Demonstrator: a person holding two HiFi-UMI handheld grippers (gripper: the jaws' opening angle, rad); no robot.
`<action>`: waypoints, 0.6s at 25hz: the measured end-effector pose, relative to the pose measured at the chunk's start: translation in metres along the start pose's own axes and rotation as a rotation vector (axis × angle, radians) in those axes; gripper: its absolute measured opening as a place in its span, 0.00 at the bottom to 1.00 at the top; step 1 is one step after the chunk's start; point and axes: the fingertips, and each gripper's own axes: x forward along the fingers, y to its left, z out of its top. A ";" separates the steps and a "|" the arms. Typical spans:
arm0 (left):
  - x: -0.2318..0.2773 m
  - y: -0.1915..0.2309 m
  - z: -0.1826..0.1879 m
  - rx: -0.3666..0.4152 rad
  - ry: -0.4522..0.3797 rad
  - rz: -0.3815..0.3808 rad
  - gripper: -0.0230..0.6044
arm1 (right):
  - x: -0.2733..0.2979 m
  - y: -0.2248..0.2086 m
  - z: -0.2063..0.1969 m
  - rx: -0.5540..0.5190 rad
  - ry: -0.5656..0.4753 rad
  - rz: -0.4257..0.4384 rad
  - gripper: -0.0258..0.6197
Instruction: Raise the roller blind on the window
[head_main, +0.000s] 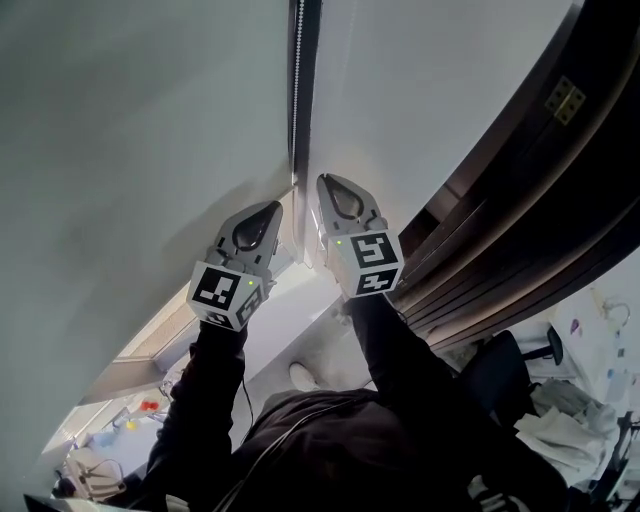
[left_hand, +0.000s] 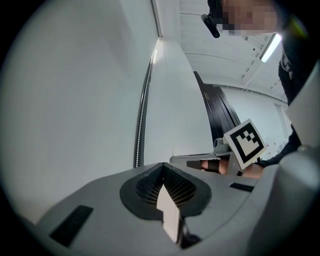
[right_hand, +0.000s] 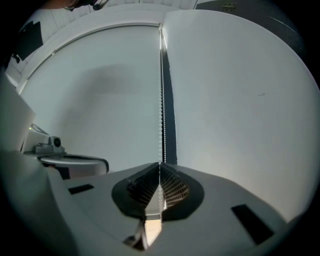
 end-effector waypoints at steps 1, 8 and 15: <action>0.001 -0.002 0.002 0.004 -0.003 -0.002 0.05 | -0.002 0.003 -0.004 0.000 0.010 0.017 0.05; 0.006 -0.020 0.012 0.027 -0.010 0.017 0.05 | -0.023 0.029 -0.012 -0.006 0.020 0.156 0.05; 0.002 -0.039 0.026 0.059 -0.025 0.037 0.05 | -0.041 0.041 -0.014 -0.004 0.026 0.256 0.05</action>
